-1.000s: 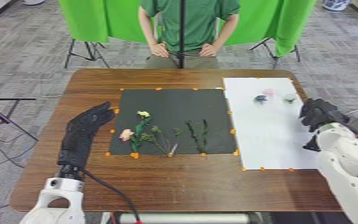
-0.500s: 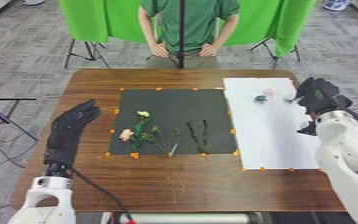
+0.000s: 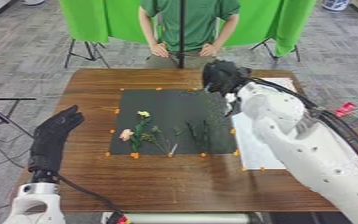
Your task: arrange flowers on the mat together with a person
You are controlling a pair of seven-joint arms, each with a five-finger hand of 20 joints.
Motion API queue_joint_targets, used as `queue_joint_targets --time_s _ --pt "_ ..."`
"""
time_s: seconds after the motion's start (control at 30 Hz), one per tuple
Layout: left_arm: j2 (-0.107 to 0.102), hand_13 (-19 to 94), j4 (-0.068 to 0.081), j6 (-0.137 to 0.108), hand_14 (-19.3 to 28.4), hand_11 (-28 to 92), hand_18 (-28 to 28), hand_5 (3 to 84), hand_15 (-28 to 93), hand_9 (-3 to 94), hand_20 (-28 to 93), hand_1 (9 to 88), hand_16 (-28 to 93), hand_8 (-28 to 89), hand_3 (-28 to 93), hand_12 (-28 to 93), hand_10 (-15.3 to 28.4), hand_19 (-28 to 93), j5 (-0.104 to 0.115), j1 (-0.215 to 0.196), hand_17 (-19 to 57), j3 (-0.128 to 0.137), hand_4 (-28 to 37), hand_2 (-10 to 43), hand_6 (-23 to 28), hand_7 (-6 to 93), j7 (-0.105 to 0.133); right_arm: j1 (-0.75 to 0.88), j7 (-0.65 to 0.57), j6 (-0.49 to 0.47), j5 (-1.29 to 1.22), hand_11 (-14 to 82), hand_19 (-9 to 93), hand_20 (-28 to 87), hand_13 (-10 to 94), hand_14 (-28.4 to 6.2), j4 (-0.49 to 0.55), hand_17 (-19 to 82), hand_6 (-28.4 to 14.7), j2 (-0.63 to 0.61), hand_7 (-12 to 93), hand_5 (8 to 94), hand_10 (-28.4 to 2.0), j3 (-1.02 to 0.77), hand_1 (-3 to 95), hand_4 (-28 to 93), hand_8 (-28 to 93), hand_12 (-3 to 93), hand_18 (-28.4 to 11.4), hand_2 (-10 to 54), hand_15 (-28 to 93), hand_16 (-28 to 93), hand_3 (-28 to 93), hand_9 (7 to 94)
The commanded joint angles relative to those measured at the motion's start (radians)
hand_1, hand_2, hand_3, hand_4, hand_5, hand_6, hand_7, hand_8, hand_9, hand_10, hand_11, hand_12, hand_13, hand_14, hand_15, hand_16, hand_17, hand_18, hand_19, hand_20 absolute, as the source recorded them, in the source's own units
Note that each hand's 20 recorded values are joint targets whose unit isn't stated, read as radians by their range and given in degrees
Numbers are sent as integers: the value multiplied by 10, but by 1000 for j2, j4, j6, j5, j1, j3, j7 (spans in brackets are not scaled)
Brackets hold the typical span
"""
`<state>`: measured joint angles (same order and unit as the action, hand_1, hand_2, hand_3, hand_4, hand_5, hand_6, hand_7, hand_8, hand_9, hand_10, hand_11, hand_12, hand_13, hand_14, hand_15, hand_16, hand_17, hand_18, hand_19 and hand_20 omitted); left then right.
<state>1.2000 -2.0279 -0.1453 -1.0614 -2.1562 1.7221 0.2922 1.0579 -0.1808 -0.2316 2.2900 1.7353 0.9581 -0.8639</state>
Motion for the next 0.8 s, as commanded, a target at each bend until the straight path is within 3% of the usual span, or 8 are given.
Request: queue_joint_targets --time_s 0.03,0.23,0.3,0.4,0.53,0.8 --pt "1 367 18 10 157 169 107 477 119 446 193 277 53 -52 649 166 124 40 -10 6 76 -25 -170 -28 45 129 -23 -115 47 -68 60 57 926 330 937 -5 11 697 15 139 252 808 -85 196 668 -227 85 344 -77 -95 528 213 570 916" --pt "-2 366 28 8 157 169 107 477 118 446 193 276 54 -52 650 166 123 40 -8 13 75 -31 -170 -29 45 128 -24 -139 98 -96 84 55 932 384 937 -3 -33 697 18 189 250 809 -82 263 663 -230 78 343 -84 -95 558 209 576 916" --pt "1 366 20 15 157 169 107 477 117 446 193 276 54 -52 649 166 123 40 -9 7 74 -26 -171 -29 46 128 -32 -138 100 -105 90 54 932 404 937 -2 -28 697 19 193 250 808 -82 281 662 -234 78 342 -86 -95 564 208 578 916" --pt "0 365 41 25 157 168 107 476 117 446 193 275 54 -52 650 166 123 41 -12 36 73 -35 -171 -29 45 128 -41 -137 122 -125 110 52 932 430 937 0 -66 695 20 219 250 807 -80 288 660 -234 76 341 -90 -95 574 210 579 913" --pt "0 366 22 30 156 167 108 477 117 446 193 275 55 -52 649 166 122 42 -14 12 71 -36 -172 -28 45 128 -30 -125 102 -130 118 51 932 454 937 4 -56 693 22 213 250 805 -79 317 659 -236 74 340 -94 -95 584 214 580 911" --pt "0 365 19 38 157 167 108 475 117 447 192 273 55 -51 649 167 122 43 -15 3 69 -34 -170 -29 45 127 -28 -117 80 -142 109 44 932 485 937 6 -61 689 18 217 233 788 -82 324 644 -234 72 329 -96 -95 588 216 591 893"
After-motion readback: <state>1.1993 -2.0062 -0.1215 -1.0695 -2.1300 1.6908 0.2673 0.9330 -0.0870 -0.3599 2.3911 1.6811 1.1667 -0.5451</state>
